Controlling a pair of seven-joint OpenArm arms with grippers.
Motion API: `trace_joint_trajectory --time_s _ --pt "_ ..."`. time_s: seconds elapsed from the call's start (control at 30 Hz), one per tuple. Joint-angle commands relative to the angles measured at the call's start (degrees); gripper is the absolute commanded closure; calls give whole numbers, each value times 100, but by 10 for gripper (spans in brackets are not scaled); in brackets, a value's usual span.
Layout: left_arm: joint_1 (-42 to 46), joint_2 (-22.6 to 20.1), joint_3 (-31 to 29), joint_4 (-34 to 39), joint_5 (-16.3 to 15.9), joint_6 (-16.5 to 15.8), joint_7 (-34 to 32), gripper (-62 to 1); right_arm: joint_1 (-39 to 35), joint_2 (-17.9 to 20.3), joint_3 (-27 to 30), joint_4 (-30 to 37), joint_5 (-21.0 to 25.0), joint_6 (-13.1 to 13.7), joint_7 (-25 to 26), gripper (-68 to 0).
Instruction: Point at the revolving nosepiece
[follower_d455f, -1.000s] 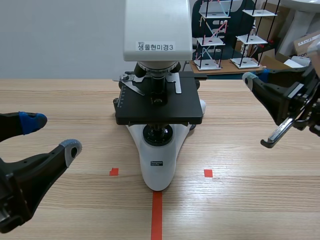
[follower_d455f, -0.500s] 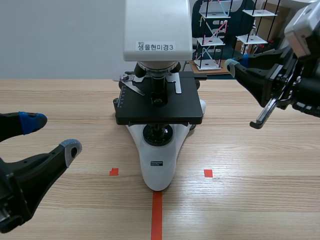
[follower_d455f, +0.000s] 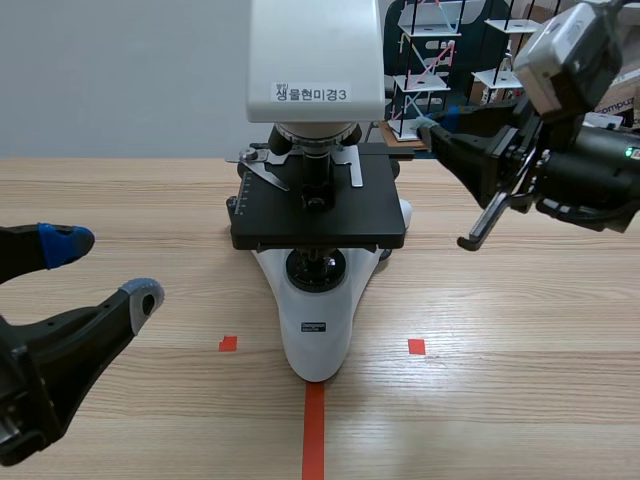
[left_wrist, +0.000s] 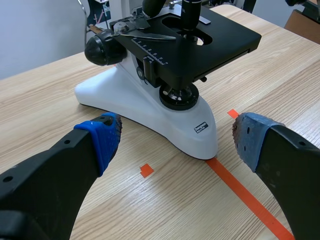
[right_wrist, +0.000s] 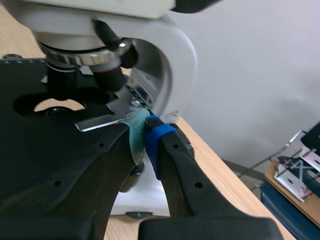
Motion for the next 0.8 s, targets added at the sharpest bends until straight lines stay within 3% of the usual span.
trace_joint_trajectory --time_s 0.0,0.77 --pt "11 2 7 37 -37 -4 -63 -478 136 72 -26 55 70 -17 107 2" --pt "11 2 7 37 -37 -4 -63 -478 146 -33 -42 55 -105 -22 105 2"
